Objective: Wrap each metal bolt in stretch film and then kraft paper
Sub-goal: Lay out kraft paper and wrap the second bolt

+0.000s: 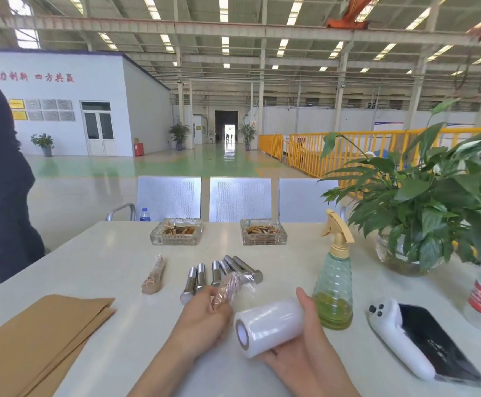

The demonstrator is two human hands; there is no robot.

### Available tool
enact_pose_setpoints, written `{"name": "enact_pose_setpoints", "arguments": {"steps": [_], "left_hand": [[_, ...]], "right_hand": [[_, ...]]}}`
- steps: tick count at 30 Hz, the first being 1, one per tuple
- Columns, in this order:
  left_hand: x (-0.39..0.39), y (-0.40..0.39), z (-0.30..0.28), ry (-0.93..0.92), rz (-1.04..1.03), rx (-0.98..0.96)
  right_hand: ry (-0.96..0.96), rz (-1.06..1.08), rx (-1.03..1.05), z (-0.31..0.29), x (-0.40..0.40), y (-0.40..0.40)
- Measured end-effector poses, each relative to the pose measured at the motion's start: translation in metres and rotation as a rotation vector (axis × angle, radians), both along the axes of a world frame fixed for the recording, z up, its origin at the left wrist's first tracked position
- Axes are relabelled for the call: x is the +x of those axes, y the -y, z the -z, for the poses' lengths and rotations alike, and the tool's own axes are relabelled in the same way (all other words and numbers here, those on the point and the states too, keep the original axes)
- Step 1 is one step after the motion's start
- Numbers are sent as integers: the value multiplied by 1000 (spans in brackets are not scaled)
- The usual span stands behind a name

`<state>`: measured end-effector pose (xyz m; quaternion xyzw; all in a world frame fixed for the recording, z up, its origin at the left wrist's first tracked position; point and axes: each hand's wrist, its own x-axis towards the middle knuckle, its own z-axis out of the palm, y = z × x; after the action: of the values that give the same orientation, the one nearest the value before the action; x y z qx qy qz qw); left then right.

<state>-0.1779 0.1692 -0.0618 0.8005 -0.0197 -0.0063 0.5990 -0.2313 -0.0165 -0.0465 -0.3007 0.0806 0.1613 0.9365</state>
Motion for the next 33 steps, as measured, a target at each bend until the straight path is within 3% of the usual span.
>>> {"name": "enact_pose_setpoints", "arguments": {"steps": [2, 6, 8, 15, 19, 21, 23, 27, 30, 33], "left_hand": [[1, -1, -6, -8, 9, -7], [5, -8, -15, -260, 126, -482], [2, -15, -12, -227, 168, -541], [-5, -13, -9, -4, 156, -313], [-4, -12, 2, 301, 15, 189], [-2, -13, 8, 389, -41, 342], [-2, -14, 8, 345, -28, 359], [-2, -20, 4, 153, 59, 128], [-4, -23, 2, 235, 156, 82], [-4, -24, 4, 296, 134, 153]], "right_hand": [[35, 28, -55, -2, -2, -1], [38, 95, -145, 1, 0, -3], [35, 111, -149, 3, -1, -3], [89, 55, -125, 6, -5, 0], [148, 48, -163, 4, -4, -4], [141, 59, -183, 5, -5, -7], [131, 67, -186, 8, -5, -9], [97, 85, -155, 11, -5, -8], [108, 99, -150, 10, -4, -8], [124, 83, -169, 10, -2, -5]]}}
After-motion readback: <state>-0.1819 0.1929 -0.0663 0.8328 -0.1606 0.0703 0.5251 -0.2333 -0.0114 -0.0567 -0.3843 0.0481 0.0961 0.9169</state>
